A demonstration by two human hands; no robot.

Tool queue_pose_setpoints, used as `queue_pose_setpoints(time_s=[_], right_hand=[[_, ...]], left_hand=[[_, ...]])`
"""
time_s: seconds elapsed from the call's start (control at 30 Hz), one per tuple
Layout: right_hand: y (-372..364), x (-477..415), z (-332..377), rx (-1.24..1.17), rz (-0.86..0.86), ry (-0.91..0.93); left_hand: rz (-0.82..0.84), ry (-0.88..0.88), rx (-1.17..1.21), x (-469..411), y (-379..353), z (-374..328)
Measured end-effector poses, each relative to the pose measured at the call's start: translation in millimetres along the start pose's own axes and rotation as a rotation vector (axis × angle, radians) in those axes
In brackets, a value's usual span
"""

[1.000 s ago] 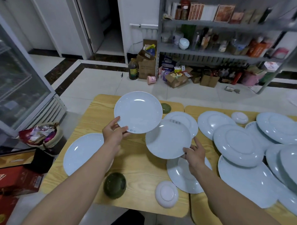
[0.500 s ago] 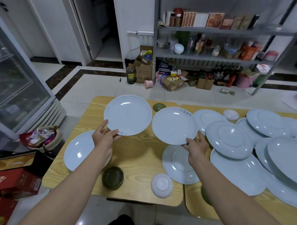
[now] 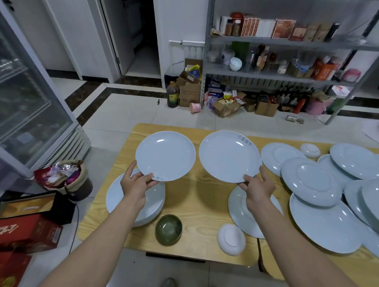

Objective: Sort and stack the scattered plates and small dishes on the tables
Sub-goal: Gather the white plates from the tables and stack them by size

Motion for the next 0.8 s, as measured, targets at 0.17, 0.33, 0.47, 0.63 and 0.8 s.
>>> queue_pose_setpoints(time_s=[0.17, 0.33, 0.47, 0.63, 0.8], right_hand=[[-19.4, 10.8, -14.6, 0.023, 0.028, -0.019], [-32.5, 16.9, -26.1, 0.05, 0.054, -0.026], [-42.0, 19.7, -33.7, 0.071, 0.067, -0.035], [-53.4, 24.3, -42.9, 0.1, 0.092, -0.041], [-64.0, 29.6, -54.6, 0.126, 0.138, -0.059]], left_hand=[[-0.015, 0.012, 0.005, -15.1, 13.3, -1.6], [-0.03, 0.009, -0.012, -24.5, 26.8, 0.1], [-0.042, -0.004, -0.019, -29.8, 39.2, 0.4], [-0.067, 0.003, -0.022, -33.3, 59.5, 3.2], [-0.098, 0.018, -0.011, -35.0, 82.7, 8.0]])
Point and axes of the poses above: each hand's wrist, its own x-axis away from the middle knuckle, its own y-axis out of the back of the hand, z = x × y, the point moved 7 cm from there along -x, towards the middle knuckle, and after that the axes turned 7 degrees about -z, right-handed, at the moved point
